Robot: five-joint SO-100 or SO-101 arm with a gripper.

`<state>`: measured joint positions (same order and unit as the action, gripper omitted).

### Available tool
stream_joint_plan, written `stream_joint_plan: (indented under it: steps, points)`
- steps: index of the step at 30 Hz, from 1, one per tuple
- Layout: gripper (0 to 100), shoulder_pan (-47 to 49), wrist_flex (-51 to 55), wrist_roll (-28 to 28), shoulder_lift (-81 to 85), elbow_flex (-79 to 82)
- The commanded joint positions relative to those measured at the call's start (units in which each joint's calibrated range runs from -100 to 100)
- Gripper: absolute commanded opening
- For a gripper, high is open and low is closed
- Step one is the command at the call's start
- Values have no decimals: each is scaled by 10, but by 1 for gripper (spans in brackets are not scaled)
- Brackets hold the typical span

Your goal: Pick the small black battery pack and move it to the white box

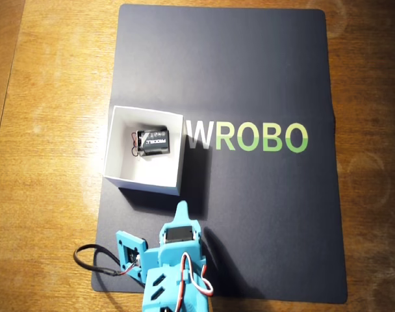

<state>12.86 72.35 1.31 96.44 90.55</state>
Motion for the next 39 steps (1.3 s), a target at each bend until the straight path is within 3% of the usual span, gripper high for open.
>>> stream_joint_plan:
  steps: [1,5,39]
  points:
    - [8,-1,-2,-1,-3,0]
    - [1,-1,-2,0,-3,1]
    - [1,-1,-2,-1,-3,6]
